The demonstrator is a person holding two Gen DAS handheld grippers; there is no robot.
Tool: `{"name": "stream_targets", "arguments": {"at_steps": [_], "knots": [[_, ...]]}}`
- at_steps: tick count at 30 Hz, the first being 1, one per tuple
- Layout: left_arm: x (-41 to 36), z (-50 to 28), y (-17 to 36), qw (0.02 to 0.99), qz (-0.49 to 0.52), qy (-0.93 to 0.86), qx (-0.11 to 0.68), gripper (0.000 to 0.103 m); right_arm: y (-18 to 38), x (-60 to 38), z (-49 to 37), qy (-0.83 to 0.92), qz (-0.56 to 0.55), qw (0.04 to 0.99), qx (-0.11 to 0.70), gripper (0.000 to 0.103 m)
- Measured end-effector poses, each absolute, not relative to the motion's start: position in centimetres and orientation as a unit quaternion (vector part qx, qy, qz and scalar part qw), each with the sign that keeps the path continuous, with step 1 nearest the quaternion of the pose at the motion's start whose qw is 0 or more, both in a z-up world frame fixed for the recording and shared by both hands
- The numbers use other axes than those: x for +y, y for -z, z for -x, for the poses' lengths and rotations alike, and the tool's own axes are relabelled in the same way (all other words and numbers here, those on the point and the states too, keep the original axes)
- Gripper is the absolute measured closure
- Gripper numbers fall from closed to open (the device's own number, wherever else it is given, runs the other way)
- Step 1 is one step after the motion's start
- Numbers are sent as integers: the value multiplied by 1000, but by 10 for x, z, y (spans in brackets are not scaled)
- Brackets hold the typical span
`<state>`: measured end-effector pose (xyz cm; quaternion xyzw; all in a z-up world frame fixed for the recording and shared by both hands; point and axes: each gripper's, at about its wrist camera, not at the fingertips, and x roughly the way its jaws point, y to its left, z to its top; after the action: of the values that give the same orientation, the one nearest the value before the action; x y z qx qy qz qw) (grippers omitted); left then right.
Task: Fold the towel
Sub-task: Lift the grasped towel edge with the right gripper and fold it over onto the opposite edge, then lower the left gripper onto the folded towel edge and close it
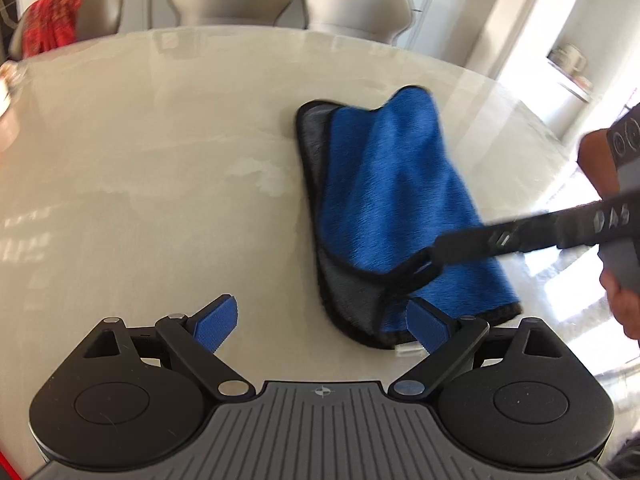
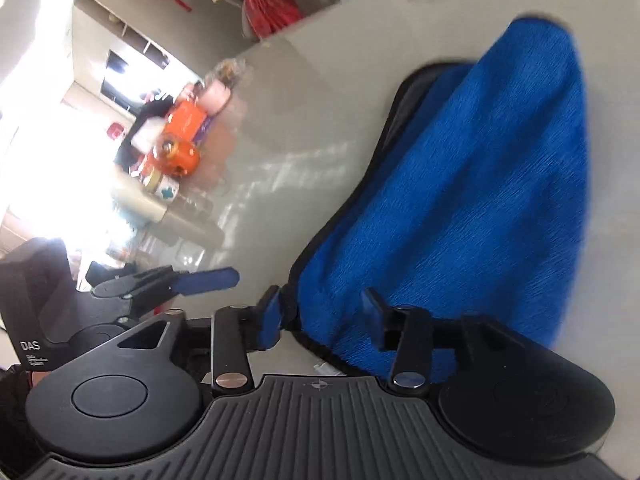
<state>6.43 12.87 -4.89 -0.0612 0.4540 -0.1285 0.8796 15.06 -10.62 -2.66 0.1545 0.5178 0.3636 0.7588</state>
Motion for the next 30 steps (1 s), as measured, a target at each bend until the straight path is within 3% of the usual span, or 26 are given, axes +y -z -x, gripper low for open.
{"name": "stream_targets", "arguments": {"at_steps": [8, 19, 22, 23, 24, 26, 30], "knots": [[102, -71, 49, 874, 56, 174, 451, 8, 40, -185, -188, -213, -143, 823, 506, 47], [86, -81, 63, 863, 63, 179, 467, 8, 58, -156, -172, -237, -104, 801, 539, 49], [87, -83, 65, 864, 72, 171, 468, 8, 53, -155, -146, -242, -70, 798, 547, 55], [86, -84, 66, 863, 73, 170, 469, 9, 52, -153, -140, -243, -61, 801, 543, 62], [86, -85, 67, 863, 74, 169, 470, 9, 51, -150, -135, -245, -51, 804, 539, 77], [84, -87, 70, 860, 75, 168, 476, 8, 47, -144, -122, -263, -15, 807, 528, 89], [83, -90, 73, 855, 79, 168, 484, 9, 48, -139, -114, -272, 24, 808, 522, 94]]}}
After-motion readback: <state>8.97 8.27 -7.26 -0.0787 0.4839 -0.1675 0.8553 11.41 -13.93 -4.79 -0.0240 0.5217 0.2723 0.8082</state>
